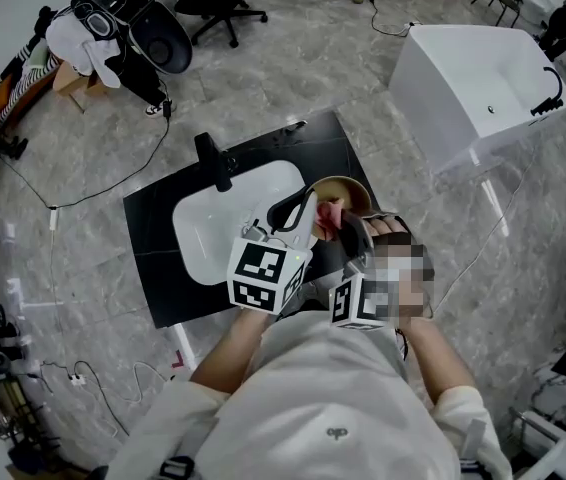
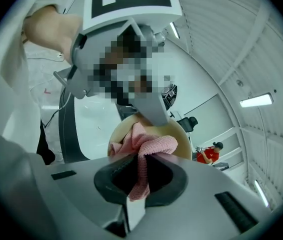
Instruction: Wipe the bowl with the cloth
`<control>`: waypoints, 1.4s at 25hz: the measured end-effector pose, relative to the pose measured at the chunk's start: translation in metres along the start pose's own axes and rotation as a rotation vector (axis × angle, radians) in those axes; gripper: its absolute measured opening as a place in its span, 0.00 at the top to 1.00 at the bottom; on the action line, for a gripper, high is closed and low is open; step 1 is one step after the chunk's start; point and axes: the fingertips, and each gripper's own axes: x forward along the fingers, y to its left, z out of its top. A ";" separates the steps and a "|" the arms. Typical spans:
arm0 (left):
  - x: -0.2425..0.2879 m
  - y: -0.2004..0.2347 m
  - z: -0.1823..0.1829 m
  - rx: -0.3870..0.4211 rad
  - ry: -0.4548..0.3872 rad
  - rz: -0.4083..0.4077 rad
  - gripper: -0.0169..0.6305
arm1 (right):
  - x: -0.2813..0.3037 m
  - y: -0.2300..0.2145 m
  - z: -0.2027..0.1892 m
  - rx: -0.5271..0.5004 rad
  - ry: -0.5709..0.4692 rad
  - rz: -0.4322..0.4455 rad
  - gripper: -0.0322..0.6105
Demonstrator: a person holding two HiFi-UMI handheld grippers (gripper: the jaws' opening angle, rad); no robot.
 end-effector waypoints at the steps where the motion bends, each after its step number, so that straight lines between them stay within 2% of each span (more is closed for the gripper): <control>1: 0.000 0.001 0.000 0.004 0.002 0.001 0.93 | 0.000 -0.003 -0.003 -0.016 0.011 -0.011 0.92; 5: 0.001 0.002 0.000 0.013 0.007 0.002 0.94 | 0.000 -0.021 -0.013 -0.054 0.045 -0.057 0.92; 9: 0.000 -0.001 0.000 0.011 0.011 -0.009 0.94 | -0.002 -0.034 -0.015 -0.049 0.048 -0.082 0.92; 16: 0.002 -0.009 -0.001 0.023 0.019 -0.035 0.94 | -0.005 -0.054 0.000 -0.076 0.016 -0.134 0.92; 22: 0.003 -0.012 0.001 0.023 0.015 -0.046 0.94 | -0.001 -0.051 0.002 -0.083 0.017 -0.128 0.92; 35: 0.001 -0.028 0.008 0.065 0.009 -0.098 0.94 | 0.007 -0.029 0.003 -0.079 0.019 -0.052 0.92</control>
